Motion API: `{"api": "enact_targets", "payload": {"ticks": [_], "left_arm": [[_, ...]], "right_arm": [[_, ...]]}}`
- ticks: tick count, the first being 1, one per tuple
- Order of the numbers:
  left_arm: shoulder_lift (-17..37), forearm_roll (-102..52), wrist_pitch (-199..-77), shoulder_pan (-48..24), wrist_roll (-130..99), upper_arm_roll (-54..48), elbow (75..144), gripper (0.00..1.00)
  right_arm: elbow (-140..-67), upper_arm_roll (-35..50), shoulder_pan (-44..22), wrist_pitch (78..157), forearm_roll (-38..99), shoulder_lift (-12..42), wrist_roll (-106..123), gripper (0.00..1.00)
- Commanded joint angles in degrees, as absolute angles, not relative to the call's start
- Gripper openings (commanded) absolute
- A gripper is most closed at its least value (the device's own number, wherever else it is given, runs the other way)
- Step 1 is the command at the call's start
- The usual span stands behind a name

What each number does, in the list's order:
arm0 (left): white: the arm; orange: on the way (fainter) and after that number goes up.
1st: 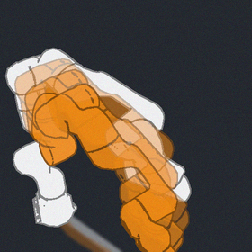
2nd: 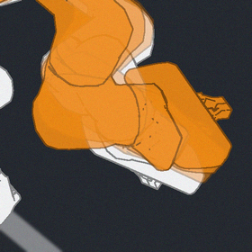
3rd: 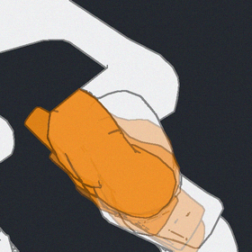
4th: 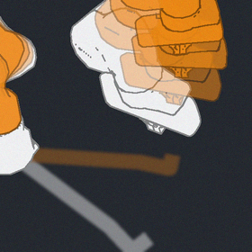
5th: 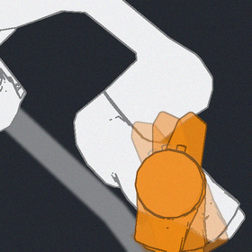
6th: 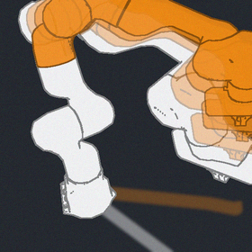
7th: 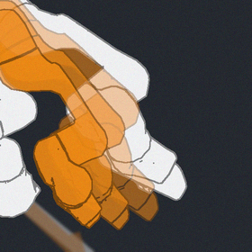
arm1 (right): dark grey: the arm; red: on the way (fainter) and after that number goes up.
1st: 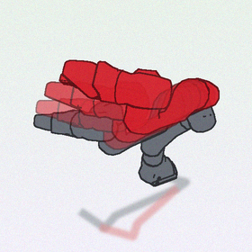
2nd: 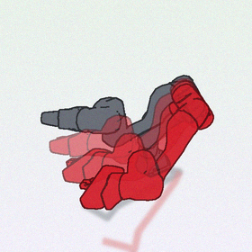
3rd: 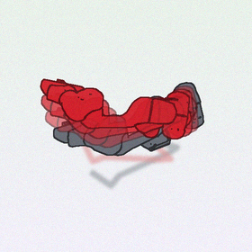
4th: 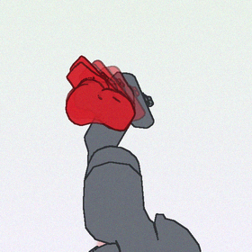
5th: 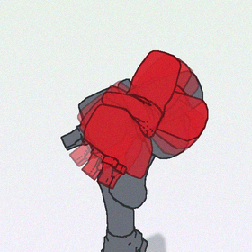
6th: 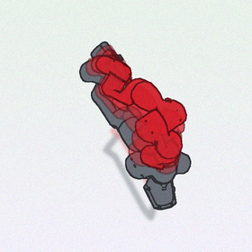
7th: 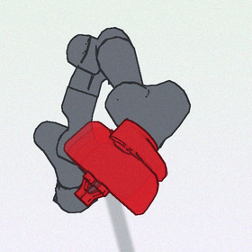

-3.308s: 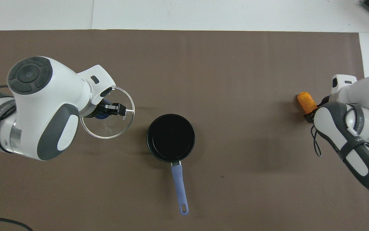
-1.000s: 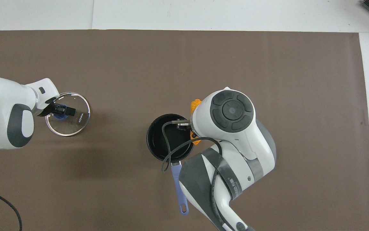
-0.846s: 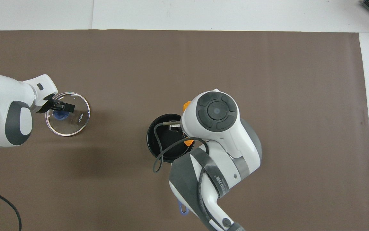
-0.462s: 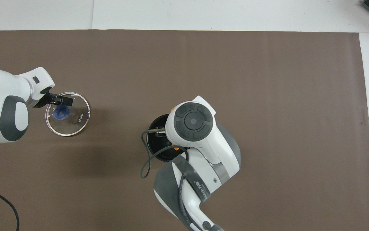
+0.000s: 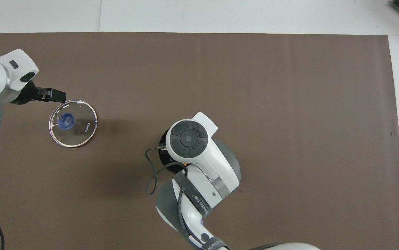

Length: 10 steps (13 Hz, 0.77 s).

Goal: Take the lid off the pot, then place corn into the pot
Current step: 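Lower the corn into the pot while the left gripper releases the lid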

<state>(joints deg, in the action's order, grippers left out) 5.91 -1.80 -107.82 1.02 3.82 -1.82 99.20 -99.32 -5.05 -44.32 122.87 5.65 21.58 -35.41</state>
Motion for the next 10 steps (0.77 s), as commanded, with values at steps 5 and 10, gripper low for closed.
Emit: {"api": "enact_targets", "payload": {"ticks": [5, 10], "left_arm": [[3.4, -1.2, -89.2, 0.9, 2.5, -1.8, 87.8, 1.0], [-2.1, -0.9, -90.9, -0.3, 3.0, -1.8, 93.5, 1.0]], "right_arm": [[-101.0, -4.8, -44.1, 125.3, 5.4, 21.7, -35.2, 0.93], [-100.5, -5.9, -42.3, 124.5, 3.5, 18.0, -35.1, 1.0]]}}
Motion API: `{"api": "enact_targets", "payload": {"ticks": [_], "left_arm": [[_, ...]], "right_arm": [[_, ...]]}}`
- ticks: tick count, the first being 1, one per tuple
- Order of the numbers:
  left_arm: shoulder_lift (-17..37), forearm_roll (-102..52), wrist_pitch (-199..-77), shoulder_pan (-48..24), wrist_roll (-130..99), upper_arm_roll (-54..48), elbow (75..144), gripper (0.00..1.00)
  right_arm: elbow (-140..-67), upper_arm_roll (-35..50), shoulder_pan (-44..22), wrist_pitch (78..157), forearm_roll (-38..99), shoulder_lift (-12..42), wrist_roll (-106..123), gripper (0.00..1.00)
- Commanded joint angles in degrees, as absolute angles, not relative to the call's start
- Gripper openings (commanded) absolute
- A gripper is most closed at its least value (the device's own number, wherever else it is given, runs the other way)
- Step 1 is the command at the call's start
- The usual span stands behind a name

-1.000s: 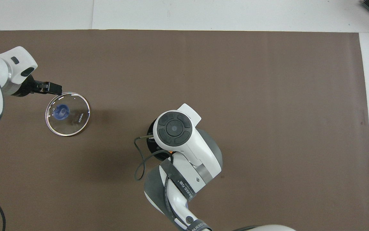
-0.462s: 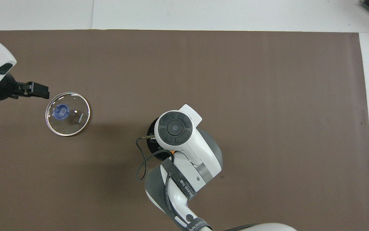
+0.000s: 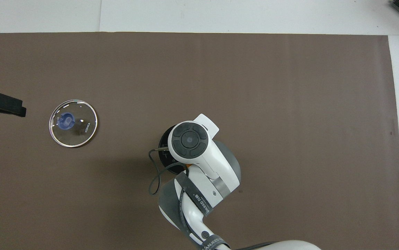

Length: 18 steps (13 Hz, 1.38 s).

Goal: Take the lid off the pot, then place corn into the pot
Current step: 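Lower the corn into the pot while the left gripper releases the lid, then open the right gripper and withdraw it from the pot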

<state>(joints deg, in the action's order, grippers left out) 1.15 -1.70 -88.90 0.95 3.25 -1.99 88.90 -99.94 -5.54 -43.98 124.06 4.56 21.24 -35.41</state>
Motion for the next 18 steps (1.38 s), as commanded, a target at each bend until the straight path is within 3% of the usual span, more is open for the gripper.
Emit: {"api": "enact_targets", "payload": {"ticks": [1, 7, 11, 14, 18], "left_arm": [[-2.9, -1.0, -92.3, -0.6, 3.0, -1.8, 95.2, 1.0], [-1.6, -0.9, -90.5, -0.5, 2.9, -1.8, 92.6, 1.0], [2.4, -0.9, -83.5, -0.4, 2.9, -1.8, 84.9, 1.0], [2.0, -1.0, -85.6, -0.7, 2.8, -1.8, 85.7, 1.0], [1.7, -1.0, -85.9, -0.9, 2.9, -1.8, 86.2, 1.0]], "right_arm": [[-100.5, -5.7, -39.8, 123.9, 3.4, 16.0, -34.6, 1.0], [-100.4, -5.8, -27.3, 118.0, 1.2, 7.7, -20.4, 1.0], [-100.0, -5.7, -18.7, 111.6, 0.7, 2.2, -8.5, 1.0], [-98.8, -5.8, -13.3, 105.1, 0.7, -1.7, -2.7, 1.0], [-92.7, -6.0, -8.8, 95.7, 0.8, -2.9, 1.8, 1.0]]}}
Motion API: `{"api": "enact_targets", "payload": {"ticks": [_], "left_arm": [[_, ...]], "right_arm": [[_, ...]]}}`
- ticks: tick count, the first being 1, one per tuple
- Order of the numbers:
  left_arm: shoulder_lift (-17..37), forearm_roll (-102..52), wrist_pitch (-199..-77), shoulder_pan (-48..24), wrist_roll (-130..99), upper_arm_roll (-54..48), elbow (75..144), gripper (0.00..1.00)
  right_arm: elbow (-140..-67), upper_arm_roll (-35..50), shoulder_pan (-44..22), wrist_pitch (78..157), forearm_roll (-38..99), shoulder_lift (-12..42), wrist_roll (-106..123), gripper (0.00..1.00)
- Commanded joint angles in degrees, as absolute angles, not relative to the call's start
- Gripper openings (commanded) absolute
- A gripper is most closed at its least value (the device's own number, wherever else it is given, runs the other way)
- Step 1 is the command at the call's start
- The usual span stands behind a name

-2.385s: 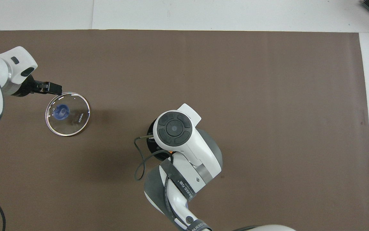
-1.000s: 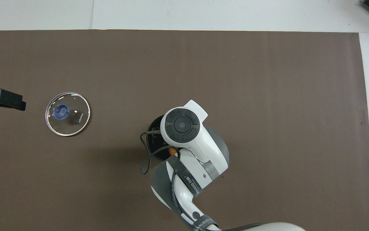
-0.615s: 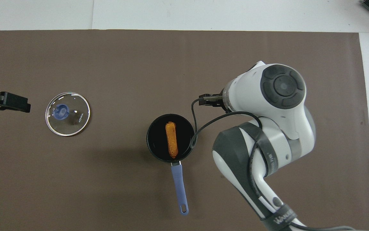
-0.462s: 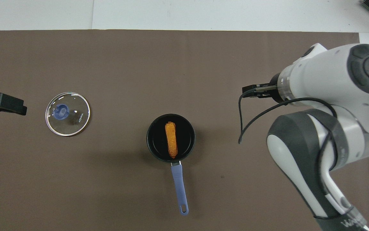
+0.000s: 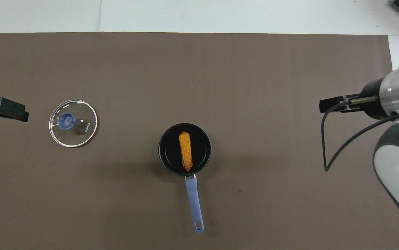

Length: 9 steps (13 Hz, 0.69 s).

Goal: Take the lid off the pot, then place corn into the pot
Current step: 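Open the right gripper and withdraw it from the pot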

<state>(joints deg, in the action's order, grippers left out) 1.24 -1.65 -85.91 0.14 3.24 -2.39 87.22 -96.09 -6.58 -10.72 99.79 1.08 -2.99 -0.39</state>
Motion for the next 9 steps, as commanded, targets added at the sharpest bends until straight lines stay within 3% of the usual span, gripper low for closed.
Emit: {"api": "enact_targets", "payload": {"ticks": [1, 3, 9], "left_arm": [[1.7, -0.9, -85.8, -0.9, 2.9, -1.8, 86.3, 1.0], [1.6, -0.9, -85.8, -0.9, 3.0, -1.8, 86.5, 1.0], [1.8, -0.7, -83.8, -0.8, 2.9, -1.7, 85.9, 1.0]], "right_arm": [[-90.9, -6.1, -7.7, 92.9, 1.0, -3.1, 1.8, 1.0], [-87.8, -6.0, -4.9, 88.7, 1.8, -3.3, 2.2, 1.0], [-89.9, -7.0, -3.9, 84.0, 1.9, -5.6, 2.5, 1.0]]}}
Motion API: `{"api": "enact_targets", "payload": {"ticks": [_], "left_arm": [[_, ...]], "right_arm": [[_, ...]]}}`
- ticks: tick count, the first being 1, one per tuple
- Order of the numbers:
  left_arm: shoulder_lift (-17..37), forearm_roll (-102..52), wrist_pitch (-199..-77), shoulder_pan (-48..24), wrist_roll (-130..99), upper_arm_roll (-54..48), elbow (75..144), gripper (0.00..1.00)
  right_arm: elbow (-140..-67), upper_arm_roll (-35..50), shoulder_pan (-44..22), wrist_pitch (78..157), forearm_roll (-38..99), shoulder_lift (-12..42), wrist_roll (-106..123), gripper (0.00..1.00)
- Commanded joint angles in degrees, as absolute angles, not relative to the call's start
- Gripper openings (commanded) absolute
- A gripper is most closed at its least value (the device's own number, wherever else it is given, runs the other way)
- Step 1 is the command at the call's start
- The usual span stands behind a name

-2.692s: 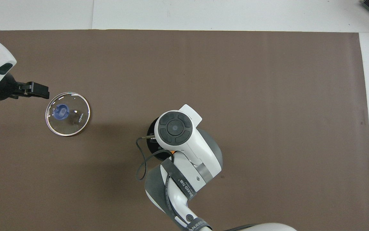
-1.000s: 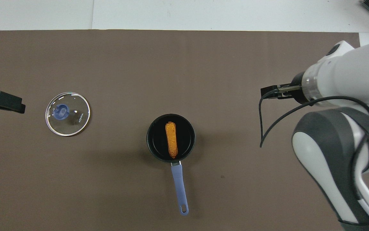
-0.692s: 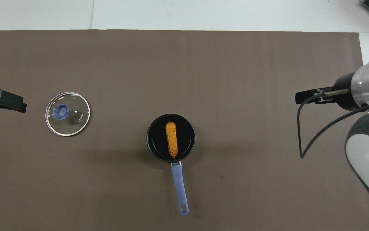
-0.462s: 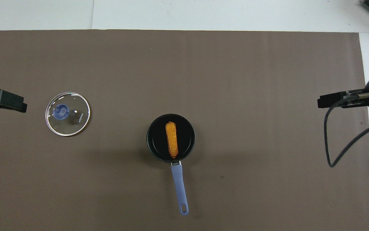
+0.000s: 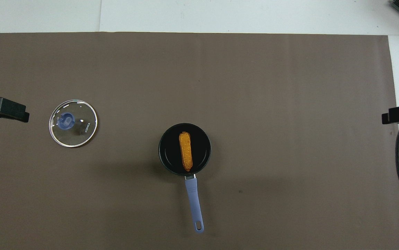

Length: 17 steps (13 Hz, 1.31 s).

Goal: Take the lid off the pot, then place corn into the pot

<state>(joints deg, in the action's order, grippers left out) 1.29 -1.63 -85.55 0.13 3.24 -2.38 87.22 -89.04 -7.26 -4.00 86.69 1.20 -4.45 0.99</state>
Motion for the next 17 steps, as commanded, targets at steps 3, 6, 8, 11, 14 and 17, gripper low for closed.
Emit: {"api": "enact_targets", "payload": {"ticks": [3, 6, 8, 11, 14, 17], "left_arm": [[1.7, 0.1, -83.8, -0.9, 2.9, -1.8, 86.0, 1.0], [1.4, -0.1, -84.2, -0.9, 2.8, -1.8, 86.4, 1.0], [1.4, -0.2, -84.3, -0.8, 2.7, -1.8, 86.5, 1.0], [1.3, -0.2, -84.4, -0.8, 2.7, -1.8, 86.6, 1.0], [1.3, -0.2, -84.4, -0.8, 2.7, -1.8, 86.6, 1.0], [1.3, -0.2, -84.4, -0.8, 2.7, -1.8, 86.6, 1.0]], "right_arm": [[-90.8, -7.6, -3.1, 82.6, 1.8, -6.4, 4.8, 1.0], [-92.7, -7.9, -2.8, 83.4, 0.9, -7.6, 6.6, 1.0], [-91.9, -7.9, -2.8, 84.2, 0.6, -7.0, 6.6, 1.0], [-91.7, -7.8, -2.9, 85.4, 0.4, -6.9, 6.6, 1.0], [-90.5, -7.2, -3.6, 86.0, -1.2, -6.7, 6.7, 1.0], [-89.2, -6.5, -4.4, 86.0, -2.9, -6.2, 6.7, 1.0]]}}
